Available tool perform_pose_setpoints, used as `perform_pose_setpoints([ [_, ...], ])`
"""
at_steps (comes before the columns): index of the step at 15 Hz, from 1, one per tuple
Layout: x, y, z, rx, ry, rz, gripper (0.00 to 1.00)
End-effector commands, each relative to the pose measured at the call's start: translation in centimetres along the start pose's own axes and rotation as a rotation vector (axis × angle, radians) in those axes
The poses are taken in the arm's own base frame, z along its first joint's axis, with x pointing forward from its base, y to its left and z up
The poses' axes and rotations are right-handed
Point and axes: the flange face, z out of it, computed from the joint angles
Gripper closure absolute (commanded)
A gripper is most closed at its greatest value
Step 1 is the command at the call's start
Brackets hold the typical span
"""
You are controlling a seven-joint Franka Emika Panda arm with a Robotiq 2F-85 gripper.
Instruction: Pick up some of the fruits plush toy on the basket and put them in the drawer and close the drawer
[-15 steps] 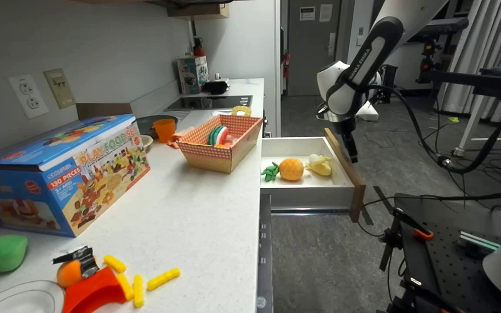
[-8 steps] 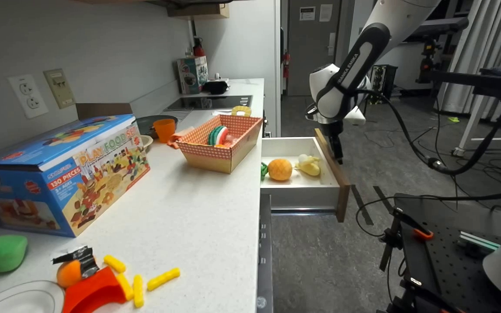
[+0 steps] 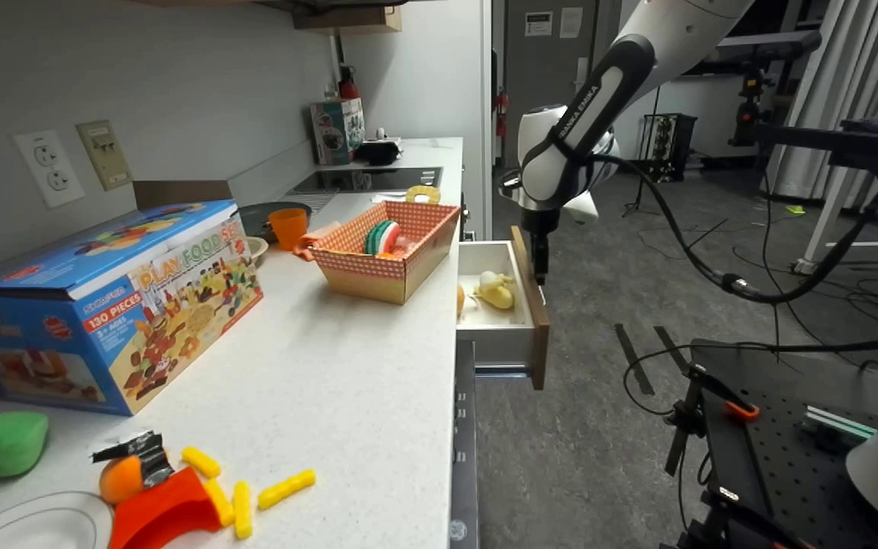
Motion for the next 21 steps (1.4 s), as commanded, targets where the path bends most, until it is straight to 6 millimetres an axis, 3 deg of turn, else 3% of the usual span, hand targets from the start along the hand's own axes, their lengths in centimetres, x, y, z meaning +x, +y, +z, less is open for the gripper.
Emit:
perform_pose_setpoints([
  [1,4.3,0.3,-1.1,-0.022,0.111,-0.002,0.00],
  [6,7.7,0.3,-2.7,-0.025,0.202,0.009,0.00],
  [11,9.2,0.3,-3.7,-0.022,0.272,0.043,0.00],
  [14,8.9,0.0,-4.5,-0.023,0.302,0.063,0.00],
  [17,7.5,-0.4,-5.0,-0.032,0.293,0.056,0.00],
  [21,5.0,-0.4,-3.9,-0.034,0.215,0.042,0.00],
])
